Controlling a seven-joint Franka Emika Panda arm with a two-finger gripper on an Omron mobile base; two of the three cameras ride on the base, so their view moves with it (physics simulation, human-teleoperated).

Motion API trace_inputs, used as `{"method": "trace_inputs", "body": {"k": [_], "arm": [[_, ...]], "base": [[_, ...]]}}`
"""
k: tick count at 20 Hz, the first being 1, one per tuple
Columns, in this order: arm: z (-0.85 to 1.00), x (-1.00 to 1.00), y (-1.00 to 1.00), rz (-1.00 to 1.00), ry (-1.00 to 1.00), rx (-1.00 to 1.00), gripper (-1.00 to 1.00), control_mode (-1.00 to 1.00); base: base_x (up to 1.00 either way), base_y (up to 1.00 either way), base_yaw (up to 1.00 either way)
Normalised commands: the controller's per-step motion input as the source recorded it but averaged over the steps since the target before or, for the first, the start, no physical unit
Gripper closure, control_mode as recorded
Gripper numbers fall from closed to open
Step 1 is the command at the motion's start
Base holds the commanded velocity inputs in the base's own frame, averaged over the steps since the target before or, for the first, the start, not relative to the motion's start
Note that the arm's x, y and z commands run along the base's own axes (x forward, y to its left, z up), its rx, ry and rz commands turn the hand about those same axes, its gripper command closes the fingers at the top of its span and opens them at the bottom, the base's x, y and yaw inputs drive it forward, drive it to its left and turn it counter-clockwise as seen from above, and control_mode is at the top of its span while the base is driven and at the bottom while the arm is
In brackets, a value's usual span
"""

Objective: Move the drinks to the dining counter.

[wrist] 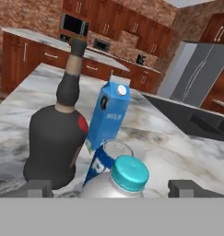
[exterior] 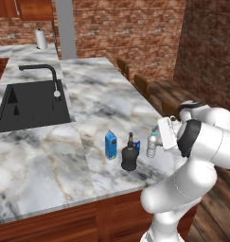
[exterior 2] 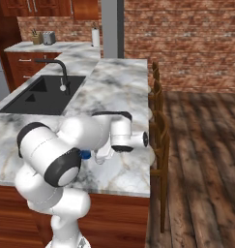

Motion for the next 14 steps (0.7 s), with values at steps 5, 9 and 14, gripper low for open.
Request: {"method": "trace_inputs", "body": {"k": [5, 9, 14], "arm": [[0.65, -0.04, -0.08, 0.00, -0.02, 0.04, -1.00, -1.00], [0.81, -0.16, -0.04, 0.00, -0.12, 0.04, -1.00, -1.00], [0.80, -0.36, -0.09, 0.00, -0.21, 0.03, -1.00, -1.00]], "base": [[0.00, 0.00, 0.00], [0.00, 0.00, 0.00], [0.00, 0.00, 0.00]]}}
